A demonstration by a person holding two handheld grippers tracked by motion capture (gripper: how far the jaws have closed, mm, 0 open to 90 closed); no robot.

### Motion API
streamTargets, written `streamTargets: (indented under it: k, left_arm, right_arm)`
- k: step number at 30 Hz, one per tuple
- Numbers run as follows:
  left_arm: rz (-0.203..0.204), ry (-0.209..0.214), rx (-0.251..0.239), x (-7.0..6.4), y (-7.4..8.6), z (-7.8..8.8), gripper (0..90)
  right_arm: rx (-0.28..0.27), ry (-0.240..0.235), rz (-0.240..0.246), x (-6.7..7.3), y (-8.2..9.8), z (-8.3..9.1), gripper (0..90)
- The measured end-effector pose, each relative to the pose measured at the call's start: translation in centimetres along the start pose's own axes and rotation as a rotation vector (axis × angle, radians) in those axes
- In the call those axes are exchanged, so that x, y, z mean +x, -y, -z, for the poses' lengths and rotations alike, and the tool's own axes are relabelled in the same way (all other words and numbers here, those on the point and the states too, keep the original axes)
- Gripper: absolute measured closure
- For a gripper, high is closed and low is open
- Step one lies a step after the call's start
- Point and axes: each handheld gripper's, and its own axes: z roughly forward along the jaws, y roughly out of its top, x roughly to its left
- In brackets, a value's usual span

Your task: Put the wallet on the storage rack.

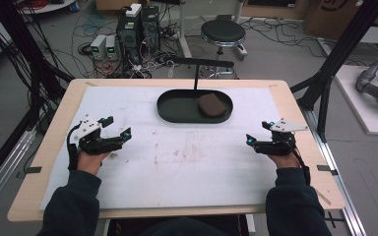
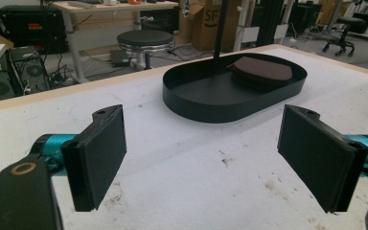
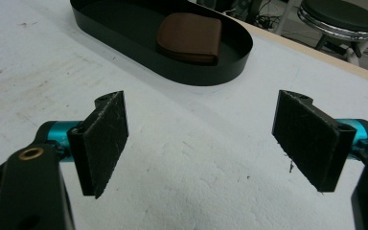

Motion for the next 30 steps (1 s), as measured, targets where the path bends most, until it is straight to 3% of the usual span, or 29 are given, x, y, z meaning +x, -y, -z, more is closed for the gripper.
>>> streamTargets:
  k: [13,30]
  left_arm:
    - [0.006,0.0,0.012,-0.01,0.43,0.24,17.0]
    - [0.022,-0.017,0.01,0.33,0.61,0.11,17.1]
  right_arm:
    - [0.004,0.029,-0.002,0.1,0.36,0.02,20.3]
    - [0.009,0.029,0.006,0.06,0.39,-0.14,20.3]
